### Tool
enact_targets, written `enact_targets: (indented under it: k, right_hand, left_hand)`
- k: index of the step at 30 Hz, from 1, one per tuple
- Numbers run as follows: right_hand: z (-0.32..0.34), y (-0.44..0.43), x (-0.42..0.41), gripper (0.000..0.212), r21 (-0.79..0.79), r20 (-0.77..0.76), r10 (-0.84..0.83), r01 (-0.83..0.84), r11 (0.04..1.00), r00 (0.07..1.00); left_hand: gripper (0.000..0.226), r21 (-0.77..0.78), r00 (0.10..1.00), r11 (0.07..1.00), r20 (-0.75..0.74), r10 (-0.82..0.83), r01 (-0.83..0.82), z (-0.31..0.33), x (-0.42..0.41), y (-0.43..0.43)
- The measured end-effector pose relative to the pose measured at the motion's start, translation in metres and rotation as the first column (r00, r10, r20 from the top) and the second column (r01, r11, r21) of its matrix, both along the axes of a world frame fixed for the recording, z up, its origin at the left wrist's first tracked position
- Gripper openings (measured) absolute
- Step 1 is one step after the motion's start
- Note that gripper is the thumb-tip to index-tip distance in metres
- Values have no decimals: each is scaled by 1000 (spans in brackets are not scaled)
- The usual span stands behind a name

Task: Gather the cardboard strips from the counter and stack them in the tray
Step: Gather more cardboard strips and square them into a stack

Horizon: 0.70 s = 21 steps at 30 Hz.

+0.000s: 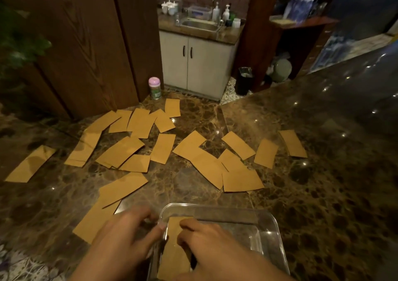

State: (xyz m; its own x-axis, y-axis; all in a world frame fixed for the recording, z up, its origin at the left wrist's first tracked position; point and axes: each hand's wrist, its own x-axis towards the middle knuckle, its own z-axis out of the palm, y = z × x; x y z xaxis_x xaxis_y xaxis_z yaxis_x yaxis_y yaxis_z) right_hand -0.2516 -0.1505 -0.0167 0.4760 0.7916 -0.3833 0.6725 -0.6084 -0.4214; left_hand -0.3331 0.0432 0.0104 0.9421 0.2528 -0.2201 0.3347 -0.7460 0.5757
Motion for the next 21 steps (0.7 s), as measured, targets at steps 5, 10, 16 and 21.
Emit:
enact_targets:
  k: [5, 10, 16, 21]
  right_hand:
    - [41, -13, 42, 36, 217, -162, -250, 282, 935, 955]
    - [30, -39, 112, 51, 312, 12, -468, 441, 841, 884]
    - [-6, -69, 176, 114, -63, 58, -526, 529, 846, 849]
    - [-25, -63, 189, 103, -118, 104, -602, 611, 783, 791]
  left_hand:
    - [41, 129, 976, 973, 81, -201, 190, 10, 73, -7]
    - [73, 234, 903, 874, -48, -427, 426, -14, 163, -16]
    - [109, 385, 792, 693, -334, -510, 609, -35, 238, -34]
    - [108, 332, 737, 662, -389, -553, 672, -40, 265, -41]
